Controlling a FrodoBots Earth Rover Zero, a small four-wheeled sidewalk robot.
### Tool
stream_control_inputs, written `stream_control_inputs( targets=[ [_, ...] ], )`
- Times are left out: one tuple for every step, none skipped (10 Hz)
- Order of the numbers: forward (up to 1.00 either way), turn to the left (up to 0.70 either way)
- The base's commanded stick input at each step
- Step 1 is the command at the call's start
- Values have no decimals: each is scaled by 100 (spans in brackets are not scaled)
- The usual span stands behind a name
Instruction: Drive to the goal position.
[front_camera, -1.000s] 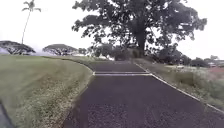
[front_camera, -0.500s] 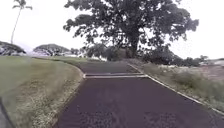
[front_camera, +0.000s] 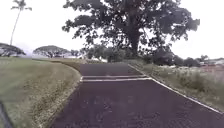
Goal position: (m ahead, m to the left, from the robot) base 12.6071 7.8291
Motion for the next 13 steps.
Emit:
stream_control_inputs(
  targets=[
    [70, 0],
    [70, 0],
    [70, 0],
    [70, 5],
    [70, 12],
    [70, 17],
    [70, 13],
    [70, 0],
    [70, 0],
    [70, 0],
    [70, 0],
    [70, 0],
    [70, 0]
  ],
)
